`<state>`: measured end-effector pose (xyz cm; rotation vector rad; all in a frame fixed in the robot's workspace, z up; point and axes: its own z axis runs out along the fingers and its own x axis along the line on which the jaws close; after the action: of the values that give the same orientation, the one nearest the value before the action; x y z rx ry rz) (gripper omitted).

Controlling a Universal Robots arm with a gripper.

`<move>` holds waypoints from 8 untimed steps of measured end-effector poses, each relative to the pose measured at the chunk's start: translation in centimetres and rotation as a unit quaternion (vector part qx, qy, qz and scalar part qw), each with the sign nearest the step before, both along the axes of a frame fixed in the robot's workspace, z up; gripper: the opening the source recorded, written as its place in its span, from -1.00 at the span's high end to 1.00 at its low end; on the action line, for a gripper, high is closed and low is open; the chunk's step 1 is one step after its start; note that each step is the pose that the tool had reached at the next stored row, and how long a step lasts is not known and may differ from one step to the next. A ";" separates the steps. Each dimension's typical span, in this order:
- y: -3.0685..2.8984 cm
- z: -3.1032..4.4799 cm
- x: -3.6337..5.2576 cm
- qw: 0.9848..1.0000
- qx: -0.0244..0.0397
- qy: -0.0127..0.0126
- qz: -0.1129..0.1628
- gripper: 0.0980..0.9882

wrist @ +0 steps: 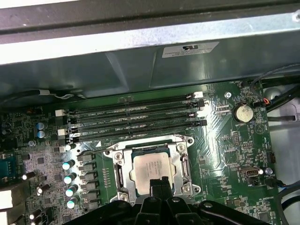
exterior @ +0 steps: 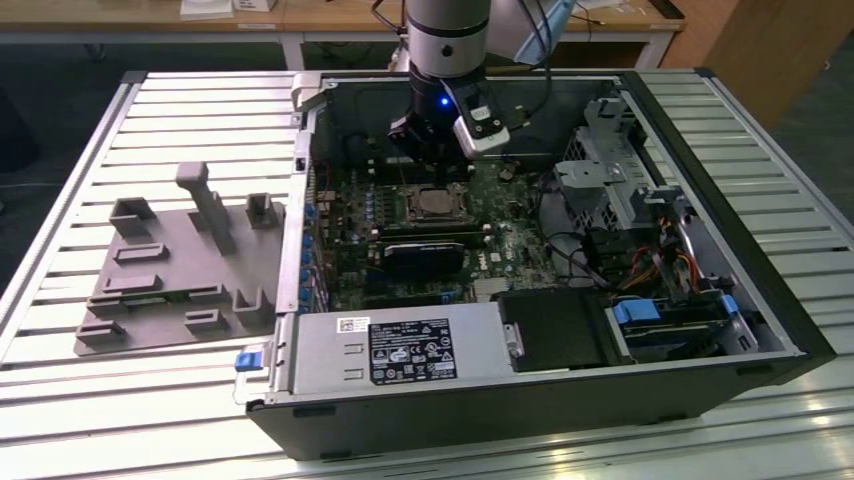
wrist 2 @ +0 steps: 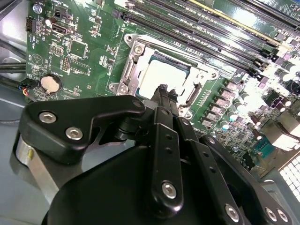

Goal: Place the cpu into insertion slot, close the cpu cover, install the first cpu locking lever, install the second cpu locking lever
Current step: 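Install the first cpu locking lever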

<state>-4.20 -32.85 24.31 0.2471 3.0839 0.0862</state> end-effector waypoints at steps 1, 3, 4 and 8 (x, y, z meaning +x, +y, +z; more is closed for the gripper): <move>0.00 0.00 0.00 1.000 0.000 0.000 0.000 0.98; 0.00 0.00 0.00 1.000 0.000 0.000 0.000 0.98; 0.00 0.01 -0.03 1.000 0.000 0.000 0.000 0.98; 0.00 0.01 -0.54 1.000 0.000 0.000 0.000 0.98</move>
<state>-4.74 -32.85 24.31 0.2470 3.0834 0.0863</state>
